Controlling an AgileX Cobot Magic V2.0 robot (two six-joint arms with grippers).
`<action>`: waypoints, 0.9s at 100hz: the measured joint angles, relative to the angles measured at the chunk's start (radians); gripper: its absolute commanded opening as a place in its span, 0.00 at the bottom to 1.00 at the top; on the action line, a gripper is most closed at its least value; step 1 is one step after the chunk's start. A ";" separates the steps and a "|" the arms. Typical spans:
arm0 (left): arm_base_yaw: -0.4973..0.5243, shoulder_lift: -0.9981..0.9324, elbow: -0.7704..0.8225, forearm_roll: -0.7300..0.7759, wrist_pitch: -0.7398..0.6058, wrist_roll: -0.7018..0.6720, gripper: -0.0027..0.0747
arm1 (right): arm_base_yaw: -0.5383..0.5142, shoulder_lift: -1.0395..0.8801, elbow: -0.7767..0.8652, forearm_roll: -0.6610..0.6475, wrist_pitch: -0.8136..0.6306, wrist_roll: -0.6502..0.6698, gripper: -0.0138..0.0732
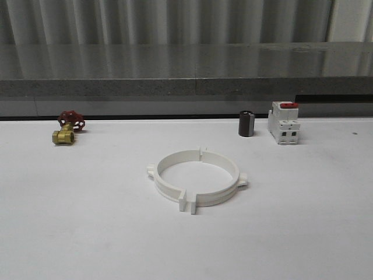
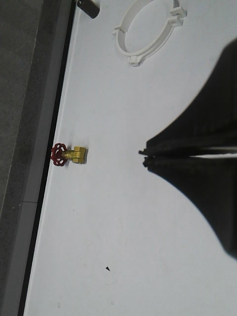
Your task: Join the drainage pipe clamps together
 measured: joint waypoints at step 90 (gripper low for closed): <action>0.099 -0.291 0.495 -0.010 -0.498 0.238 0.01 | 0.000 0.000 0.000 0.000 0.000 -0.001 0.08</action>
